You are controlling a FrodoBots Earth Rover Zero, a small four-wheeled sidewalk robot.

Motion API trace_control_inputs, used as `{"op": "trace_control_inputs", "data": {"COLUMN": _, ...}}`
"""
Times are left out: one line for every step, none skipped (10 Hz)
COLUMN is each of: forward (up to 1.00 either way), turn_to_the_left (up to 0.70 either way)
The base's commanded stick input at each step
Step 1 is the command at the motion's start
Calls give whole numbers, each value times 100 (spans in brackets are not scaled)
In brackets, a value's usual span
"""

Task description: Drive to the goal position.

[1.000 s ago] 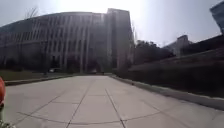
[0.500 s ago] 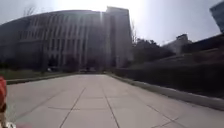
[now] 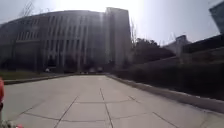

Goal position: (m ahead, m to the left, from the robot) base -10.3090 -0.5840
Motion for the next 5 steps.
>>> {"op": "trace_control_inputs", "data": {"forward": 70, "turn_to_the_left": 0}}
{"op": "trace_control_inputs", "data": {"forward": 70, "turn_to_the_left": 0}}
{"op": "trace_control_inputs", "data": {"forward": 70, "turn_to_the_left": 0}}
{"op": "trace_control_inputs", "data": {"forward": 70, "turn_to_the_left": 0}}
{"op": "trace_control_inputs", "data": {"forward": 70, "turn_to_the_left": 0}}
